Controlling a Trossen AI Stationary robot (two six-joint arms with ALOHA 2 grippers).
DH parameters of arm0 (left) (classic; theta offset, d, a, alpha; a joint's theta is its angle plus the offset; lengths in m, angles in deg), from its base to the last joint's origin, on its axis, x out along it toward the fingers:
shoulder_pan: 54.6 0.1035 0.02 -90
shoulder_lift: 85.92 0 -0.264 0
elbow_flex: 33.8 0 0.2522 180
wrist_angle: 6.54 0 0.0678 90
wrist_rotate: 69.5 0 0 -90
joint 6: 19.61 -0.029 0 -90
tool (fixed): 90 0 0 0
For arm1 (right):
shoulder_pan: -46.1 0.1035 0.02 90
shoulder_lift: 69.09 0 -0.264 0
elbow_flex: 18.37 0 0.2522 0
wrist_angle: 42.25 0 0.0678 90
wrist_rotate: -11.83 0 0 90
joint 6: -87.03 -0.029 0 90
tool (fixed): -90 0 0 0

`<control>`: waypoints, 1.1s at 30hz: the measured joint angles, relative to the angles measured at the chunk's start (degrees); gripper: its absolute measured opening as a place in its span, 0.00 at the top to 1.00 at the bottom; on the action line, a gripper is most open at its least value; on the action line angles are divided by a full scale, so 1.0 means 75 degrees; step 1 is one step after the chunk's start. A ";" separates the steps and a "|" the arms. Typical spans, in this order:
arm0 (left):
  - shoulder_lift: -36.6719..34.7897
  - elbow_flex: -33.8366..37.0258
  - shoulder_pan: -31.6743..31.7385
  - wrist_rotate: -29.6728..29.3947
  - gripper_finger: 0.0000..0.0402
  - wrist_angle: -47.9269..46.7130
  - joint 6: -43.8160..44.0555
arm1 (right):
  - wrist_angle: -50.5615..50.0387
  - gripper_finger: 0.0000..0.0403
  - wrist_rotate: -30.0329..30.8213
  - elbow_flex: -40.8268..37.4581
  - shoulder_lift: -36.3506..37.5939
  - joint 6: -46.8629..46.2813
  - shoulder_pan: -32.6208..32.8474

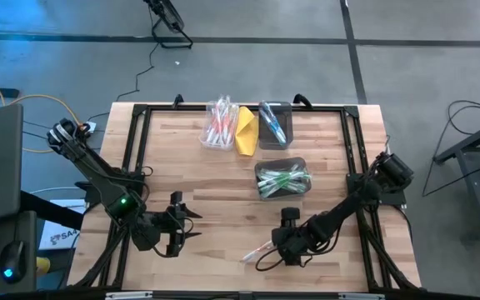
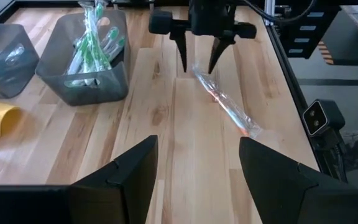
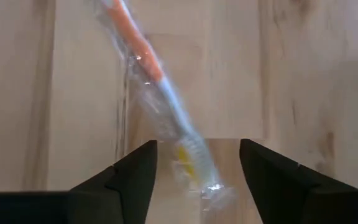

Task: Pick & Place Toothbrushes
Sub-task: Put the orange toothbrush into the transparent bin

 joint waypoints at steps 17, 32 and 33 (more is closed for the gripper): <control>0.0003 -0.0006 0.0000 0.0007 0.46 0.0003 0.0261 | 0.0177 0.82 -0.0203 0.0015 -0.0290 -0.0196 0.0084; 0.0003 -0.0006 0.0003 -0.1738 0.46 0.0003 0.0335 | 0.0093 0.98 0.0019 -0.0016 0.0414 -0.0371 0.0361; 0.0003 -0.0006 0.0003 -0.2104 0.46 0.0012 0.0368 | 0.0098 0.98 0.0111 -0.0012 0.0578 -0.0369 0.0356</control>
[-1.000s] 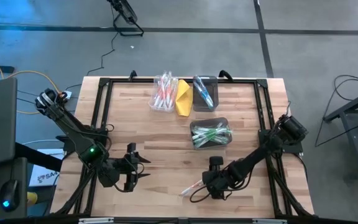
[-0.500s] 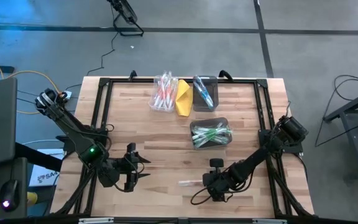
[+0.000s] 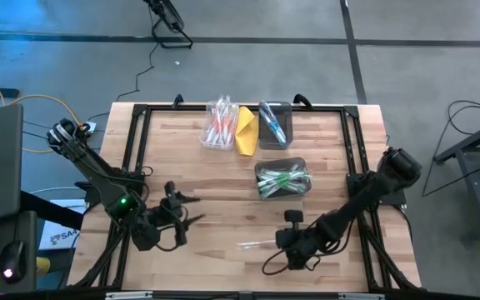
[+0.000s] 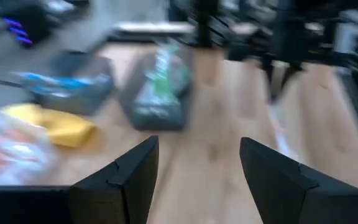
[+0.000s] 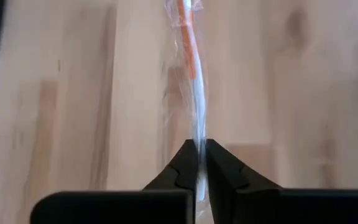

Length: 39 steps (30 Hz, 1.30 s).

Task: Pick & Place Toothbrushes
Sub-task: Put the orange toothbrush into the transparent bin

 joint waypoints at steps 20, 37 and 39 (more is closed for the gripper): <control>-0.0651 -0.0003 0.2087 0.1729 0.46 0.1712 -0.2039 | 0.1818 0.99 0.3153 0.0009 0.3400 0.3394 -0.0285; -0.0627 -0.0003 0.3825 0.5537 0.46 0.5455 -0.4867 | 0.3166 0.99 0.2693 0.0012 0.3463 0.5026 -0.1720; -0.0624 -0.0003 0.3880 0.5531 0.46 0.5436 -0.4867 | 0.3304 0.99 0.2639 0.0012 0.3463 0.5091 -0.1905</control>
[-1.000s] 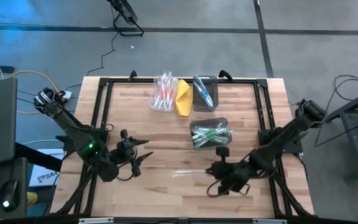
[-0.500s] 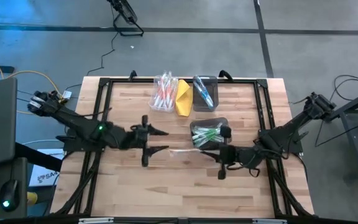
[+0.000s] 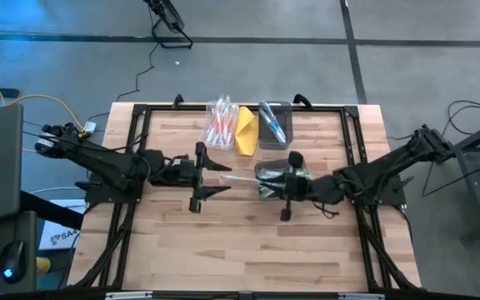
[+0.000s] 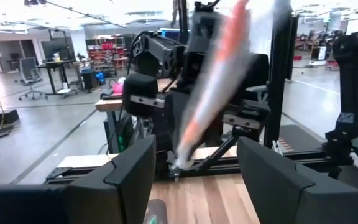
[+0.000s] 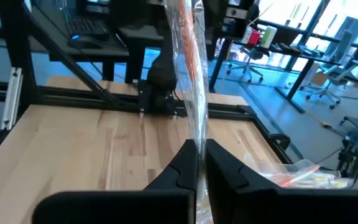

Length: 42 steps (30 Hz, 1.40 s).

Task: Pick & Place Toothbrushes
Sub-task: Put the orange toothbrush into the transparent bin

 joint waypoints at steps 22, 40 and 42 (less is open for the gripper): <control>0.0224 0.0006 0.0077 -0.0702 0.61 0.0562 -0.0743 | 0.0726 0.99 -0.1539 0.0000 -0.0364 0.0476 -0.1386; 0.0213 0.0003 0.0317 -0.1187 0.96 0.0465 -0.0905 | 0.0650 0.88 -0.1743 0.0000 -0.0364 0.0527 -0.1412; 0.0213 0.0003 0.0553 -0.1158 0.96 0.0382 -0.0764 | 0.0557 0.81 -0.1683 0.0000 -0.0364 0.0547 -0.1384</control>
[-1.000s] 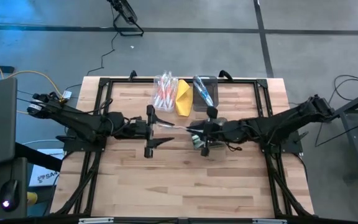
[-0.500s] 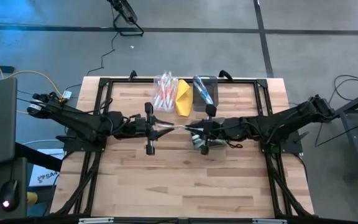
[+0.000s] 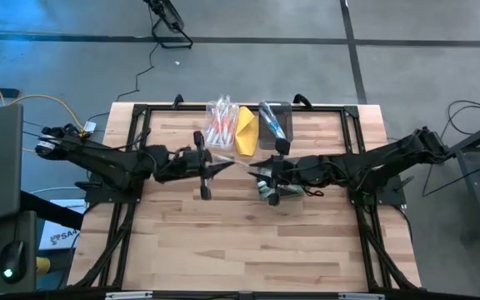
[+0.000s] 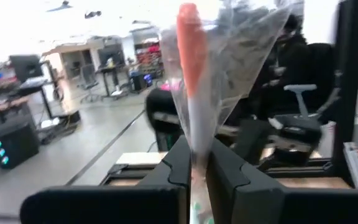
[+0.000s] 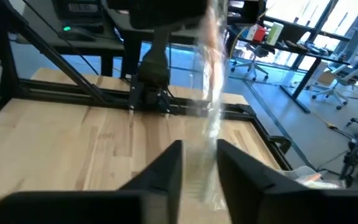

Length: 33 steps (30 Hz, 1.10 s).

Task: Pick & Place Toothbrushes
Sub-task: Put the orange toothbrush into the transparent bin

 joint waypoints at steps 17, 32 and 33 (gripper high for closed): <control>-0.0199 -0.0012 0.4045 0.0794 0.96 -0.2635 0.2568 | -0.2094 0.16 0.1586 0.0000 0.0009 -0.1444 0.0179; 0.1301 -0.0009 0.6474 0.2897 0.96 -0.3607 0.4643 | -0.2235 0.15 0.1601 0.0000 0.0009 -0.1676 0.0147; 0.1461 -0.0009 0.6553 0.3017 0.96 -0.3658 0.4757 | -0.2235 0.15 0.1601 0.0000 0.0009 -0.1678 0.0147</control>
